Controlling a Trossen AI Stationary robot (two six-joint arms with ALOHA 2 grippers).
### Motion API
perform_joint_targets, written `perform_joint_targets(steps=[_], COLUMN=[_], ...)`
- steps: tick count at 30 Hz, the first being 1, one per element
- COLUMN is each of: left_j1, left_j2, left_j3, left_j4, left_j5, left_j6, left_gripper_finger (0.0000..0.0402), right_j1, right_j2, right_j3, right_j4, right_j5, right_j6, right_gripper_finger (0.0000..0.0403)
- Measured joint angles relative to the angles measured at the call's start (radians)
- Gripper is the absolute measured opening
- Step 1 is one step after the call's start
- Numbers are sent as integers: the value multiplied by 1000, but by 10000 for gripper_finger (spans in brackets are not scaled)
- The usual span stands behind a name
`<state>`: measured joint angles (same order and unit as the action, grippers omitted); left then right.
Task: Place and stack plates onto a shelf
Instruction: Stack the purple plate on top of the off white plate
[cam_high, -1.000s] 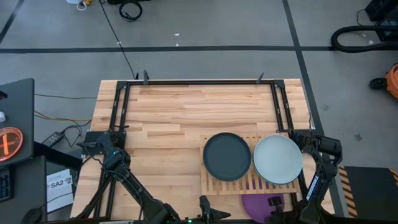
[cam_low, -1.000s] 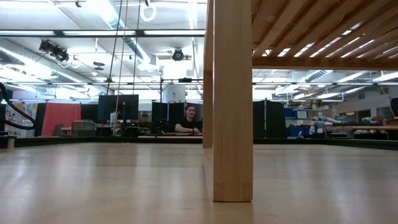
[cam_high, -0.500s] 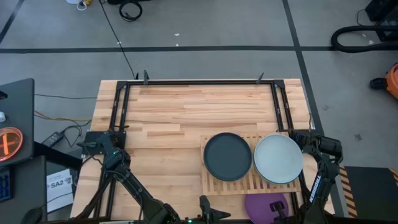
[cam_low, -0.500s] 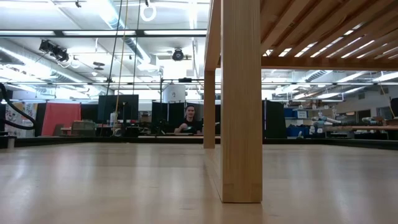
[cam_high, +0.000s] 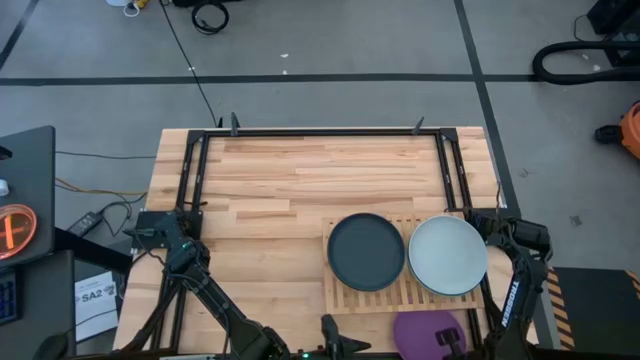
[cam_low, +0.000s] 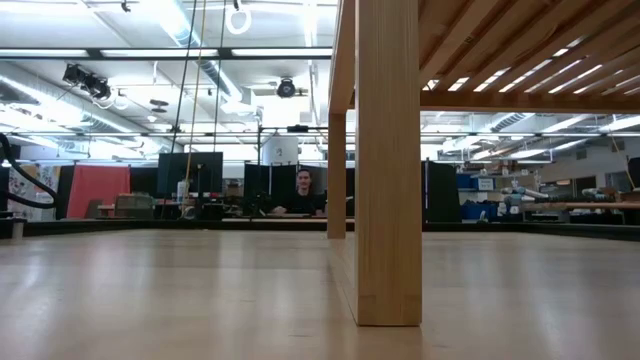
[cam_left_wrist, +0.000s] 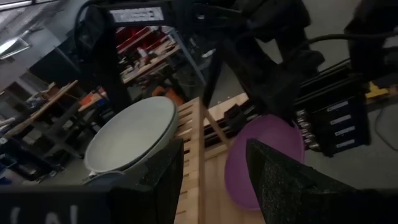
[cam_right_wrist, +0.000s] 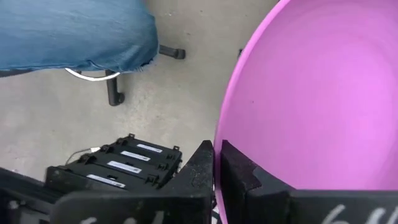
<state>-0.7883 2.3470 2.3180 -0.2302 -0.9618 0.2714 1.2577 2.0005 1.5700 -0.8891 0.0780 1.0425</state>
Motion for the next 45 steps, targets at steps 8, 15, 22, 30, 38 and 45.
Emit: perform_joint_targets(steps=[8,15,22,30,38,45], left_j1=[2,2,2,15,45,59], left_j2=[0,0,0,0,0,0], left_j3=[0,0,0,0,0,0], left_j4=[0,0,0,0,0,0], left_j5=[95,176,310,468,622,743], left_j6=[0,-1,-106,-225,-340,-399], left_gripper_finger=[180,180,180,180,180,180], right_j1=[-2,-5,-23,-58,-105,-136], right_j2=[0,0,0,0,0,-1], right_j3=[74,143,218,296,355,362], right_j4=[-32,-33,-34,-31,-4,36], right_j5=[-7,-7,-5,3,16,34], right_j6=[-48,-102,-159,-288,-470,-601], right_gripper_finger=[16,16,16,16,16,16])
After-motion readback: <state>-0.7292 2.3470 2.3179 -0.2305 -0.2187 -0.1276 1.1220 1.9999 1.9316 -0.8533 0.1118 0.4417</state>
